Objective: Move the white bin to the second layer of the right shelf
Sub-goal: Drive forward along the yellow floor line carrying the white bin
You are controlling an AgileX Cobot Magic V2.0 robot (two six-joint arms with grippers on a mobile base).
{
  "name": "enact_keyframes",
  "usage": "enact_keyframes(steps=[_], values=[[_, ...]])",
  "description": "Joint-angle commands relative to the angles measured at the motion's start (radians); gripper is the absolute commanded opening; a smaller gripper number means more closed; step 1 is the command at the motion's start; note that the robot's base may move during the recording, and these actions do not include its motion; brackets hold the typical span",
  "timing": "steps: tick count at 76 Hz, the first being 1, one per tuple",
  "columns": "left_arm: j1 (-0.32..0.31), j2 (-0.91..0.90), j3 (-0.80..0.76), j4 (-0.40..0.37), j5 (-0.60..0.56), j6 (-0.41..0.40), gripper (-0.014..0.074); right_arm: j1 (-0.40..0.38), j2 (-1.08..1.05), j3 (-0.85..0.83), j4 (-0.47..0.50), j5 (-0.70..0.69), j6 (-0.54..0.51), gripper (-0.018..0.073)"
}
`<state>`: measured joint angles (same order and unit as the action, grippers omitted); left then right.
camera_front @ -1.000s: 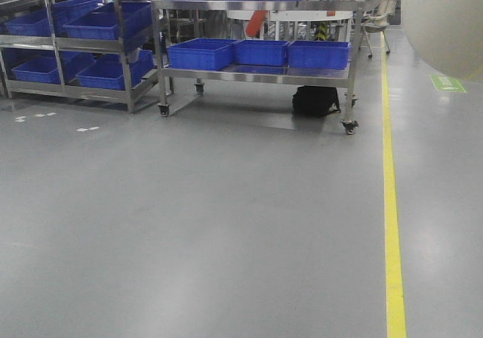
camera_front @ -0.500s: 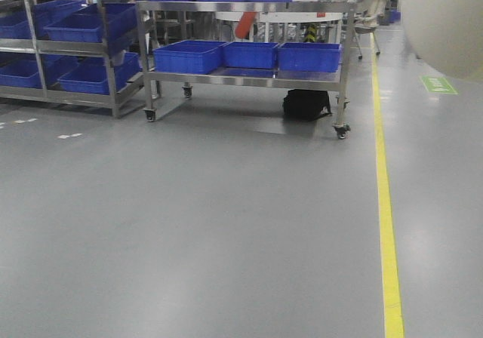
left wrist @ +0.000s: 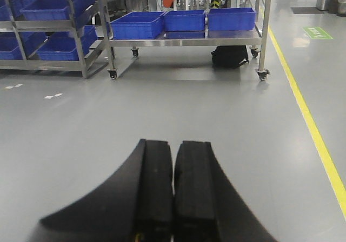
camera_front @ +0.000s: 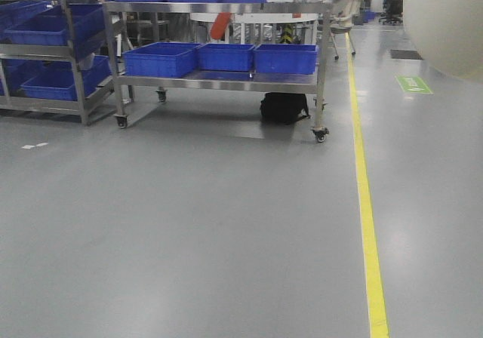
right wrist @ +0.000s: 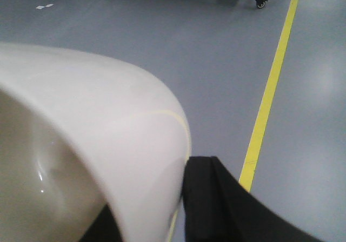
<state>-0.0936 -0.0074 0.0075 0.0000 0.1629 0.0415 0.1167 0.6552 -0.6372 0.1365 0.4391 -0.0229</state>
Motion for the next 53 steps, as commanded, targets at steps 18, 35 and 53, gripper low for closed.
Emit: enact_keyframes(steps=[18, 35, 53], values=[[-0.005, -0.014, 0.037, 0.0, -0.085, -0.003, 0.0085, -0.004, -0.003, -0.033, 0.009, -0.097, 0.001, 0.0048], [-0.005, -0.014, 0.037, 0.0, -0.085, -0.003, 0.0085, -0.004, -0.003, -0.033, 0.009, -0.097, 0.001, 0.0048], [-0.005, -0.014, 0.037, 0.0, -0.085, -0.003, 0.0085, -0.004, -0.003, -0.033, 0.009, -0.097, 0.001, 0.0048]])
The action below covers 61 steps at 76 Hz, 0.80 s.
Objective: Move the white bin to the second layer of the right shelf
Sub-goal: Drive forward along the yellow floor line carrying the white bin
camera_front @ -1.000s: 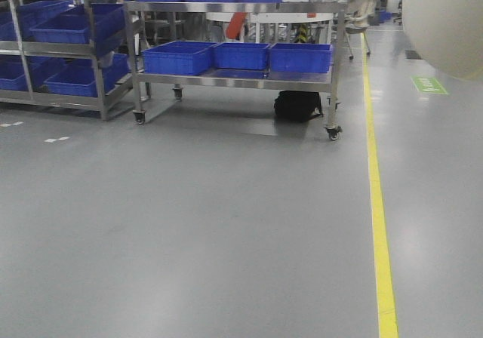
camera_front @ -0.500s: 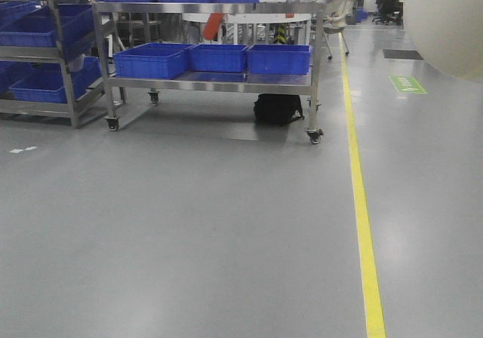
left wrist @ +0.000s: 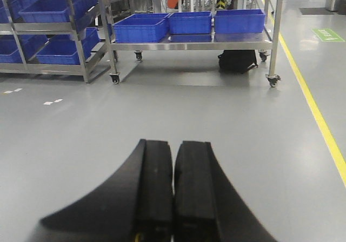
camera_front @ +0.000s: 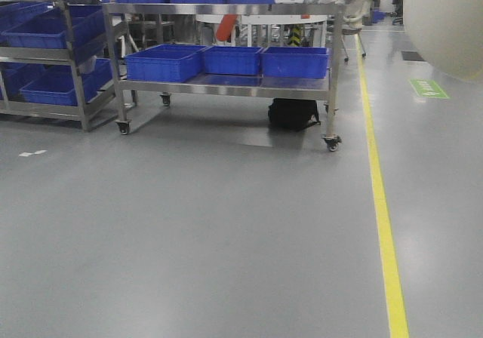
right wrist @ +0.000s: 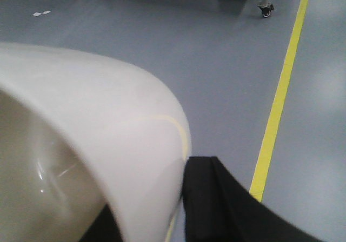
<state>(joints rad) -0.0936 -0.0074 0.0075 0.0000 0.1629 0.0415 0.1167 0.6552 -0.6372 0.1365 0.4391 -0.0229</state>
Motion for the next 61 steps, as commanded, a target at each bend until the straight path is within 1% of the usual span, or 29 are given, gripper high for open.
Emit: enact_keyframes(steps=[1, 61], values=[[-0.005, -0.014, 0.037, 0.0, -0.085, -0.003, 0.0085, -0.004, -0.003, -0.033, 0.009, -0.097, 0.001, 0.0048], [-0.005, -0.014, 0.037, 0.0, -0.085, -0.003, 0.0085, -0.004, -0.003, -0.033, 0.009, -0.097, 0.001, 0.0048]])
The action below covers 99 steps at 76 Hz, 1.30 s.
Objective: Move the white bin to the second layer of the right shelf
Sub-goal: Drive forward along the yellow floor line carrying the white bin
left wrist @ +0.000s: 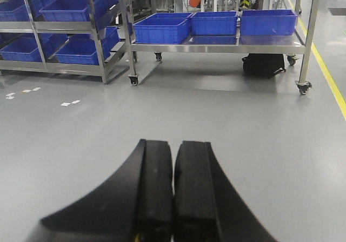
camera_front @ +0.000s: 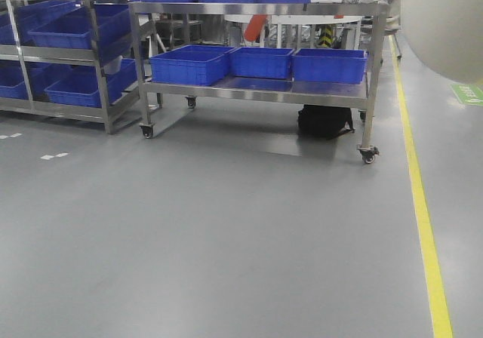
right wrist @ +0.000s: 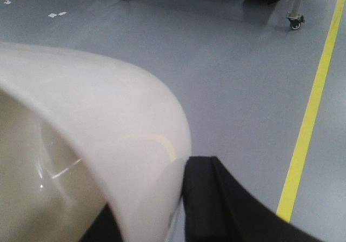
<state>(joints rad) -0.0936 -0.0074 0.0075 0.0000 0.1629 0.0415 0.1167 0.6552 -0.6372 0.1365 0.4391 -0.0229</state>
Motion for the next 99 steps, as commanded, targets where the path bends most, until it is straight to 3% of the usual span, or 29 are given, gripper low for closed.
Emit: enact_keyframes(steps=[1, 99], values=[[-0.005, -0.014, 0.037, 0.0, -0.085, -0.003, 0.0085, -0.004, -0.003, -0.033, 0.009, -0.097, 0.001, 0.0048], [-0.005, -0.014, 0.037, 0.0, -0.085, -0.003, 0.0085, -0.004, -0.003, -0.033, 0.009, -0.097, 0.001, 0.0048]])
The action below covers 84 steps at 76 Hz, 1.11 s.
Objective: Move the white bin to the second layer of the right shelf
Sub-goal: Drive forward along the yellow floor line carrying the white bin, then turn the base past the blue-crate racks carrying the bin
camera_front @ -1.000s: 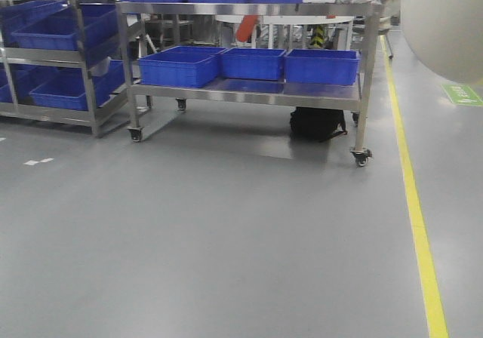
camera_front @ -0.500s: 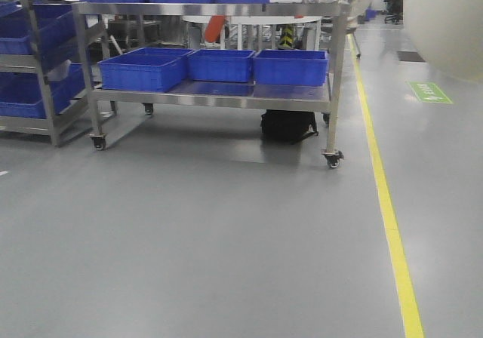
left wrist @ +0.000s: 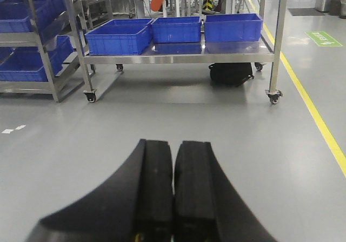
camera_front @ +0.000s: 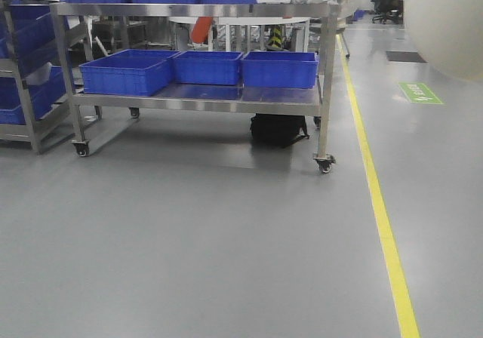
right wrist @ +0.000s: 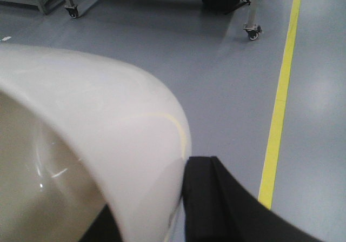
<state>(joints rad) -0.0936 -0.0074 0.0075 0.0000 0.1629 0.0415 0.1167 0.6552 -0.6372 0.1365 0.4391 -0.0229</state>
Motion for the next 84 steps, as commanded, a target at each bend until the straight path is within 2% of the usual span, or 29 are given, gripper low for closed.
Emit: enact_keyframes(steps=[1, 84], values=[[-0.005, -0.014, 0.037, 0.0, -0.085, -0.003, 0.0085, -0.004, -0.003, -0.033, 0.009, -0.097, 0.001, 0.0048], [-0.005, -0.014, 0.037, 0.0, -0.085, -0.003, 0.0085, -0.004, -0.003, -0.033, 0.009, -0.097, 0.001, 0.0048]])
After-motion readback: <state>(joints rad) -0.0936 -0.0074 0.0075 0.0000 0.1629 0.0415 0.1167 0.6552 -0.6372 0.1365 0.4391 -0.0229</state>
